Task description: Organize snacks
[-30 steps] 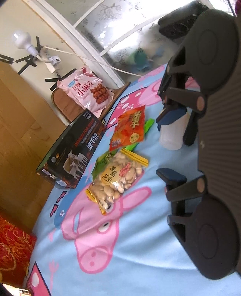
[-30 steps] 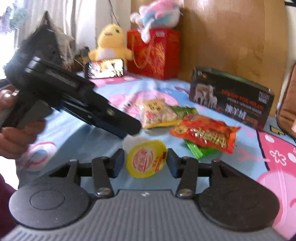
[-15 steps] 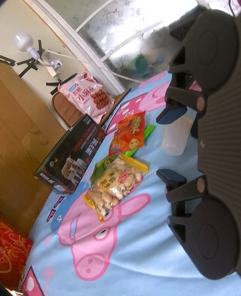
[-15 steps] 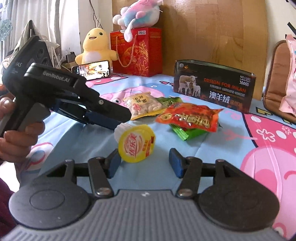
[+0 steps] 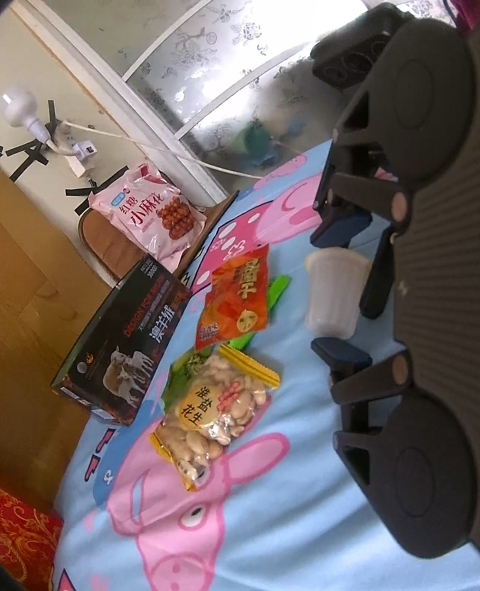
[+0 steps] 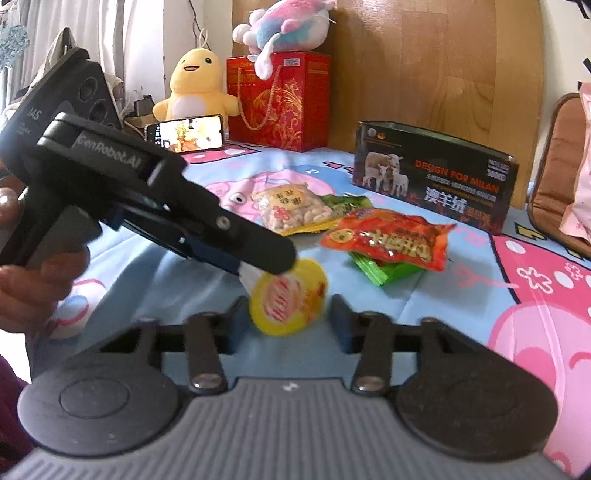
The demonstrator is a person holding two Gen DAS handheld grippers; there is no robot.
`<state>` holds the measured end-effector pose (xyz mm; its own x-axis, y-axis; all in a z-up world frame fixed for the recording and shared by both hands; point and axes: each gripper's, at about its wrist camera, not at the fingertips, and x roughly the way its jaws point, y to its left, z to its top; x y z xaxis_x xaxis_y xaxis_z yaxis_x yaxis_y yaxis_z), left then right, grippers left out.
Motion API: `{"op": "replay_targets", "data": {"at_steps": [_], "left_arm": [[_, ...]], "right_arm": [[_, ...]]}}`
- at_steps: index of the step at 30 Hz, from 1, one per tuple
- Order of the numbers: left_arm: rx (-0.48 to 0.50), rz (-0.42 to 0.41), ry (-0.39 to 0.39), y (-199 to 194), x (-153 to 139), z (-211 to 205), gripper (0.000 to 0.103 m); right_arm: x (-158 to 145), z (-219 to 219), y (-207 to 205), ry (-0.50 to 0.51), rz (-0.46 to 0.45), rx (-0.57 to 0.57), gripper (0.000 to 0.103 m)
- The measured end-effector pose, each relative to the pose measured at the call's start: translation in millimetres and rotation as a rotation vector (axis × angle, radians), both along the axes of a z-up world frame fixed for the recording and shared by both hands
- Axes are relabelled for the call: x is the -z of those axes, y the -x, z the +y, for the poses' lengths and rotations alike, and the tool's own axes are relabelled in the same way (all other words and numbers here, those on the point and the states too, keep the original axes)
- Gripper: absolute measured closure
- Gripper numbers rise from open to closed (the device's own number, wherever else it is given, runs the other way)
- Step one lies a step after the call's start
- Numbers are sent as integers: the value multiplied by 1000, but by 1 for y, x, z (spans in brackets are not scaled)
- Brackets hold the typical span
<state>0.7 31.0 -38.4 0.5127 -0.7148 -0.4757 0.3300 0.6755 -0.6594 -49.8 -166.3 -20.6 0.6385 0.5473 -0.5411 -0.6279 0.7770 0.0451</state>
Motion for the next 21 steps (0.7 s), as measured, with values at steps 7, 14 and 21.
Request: {"op": "replay_targets", "data": {"at_steps": [7,14,21], "left_arm": [[-6,2,13,0,2,1,48],[-8,5,22,0,3,2,48],[-9,4,22,0,3,2,48]], "right_arm": [[0,0,-1,-6,3,6,57],[0,0,-1,-13,9,7,57],[0,-1,-1,-12,9,6,57]]}}
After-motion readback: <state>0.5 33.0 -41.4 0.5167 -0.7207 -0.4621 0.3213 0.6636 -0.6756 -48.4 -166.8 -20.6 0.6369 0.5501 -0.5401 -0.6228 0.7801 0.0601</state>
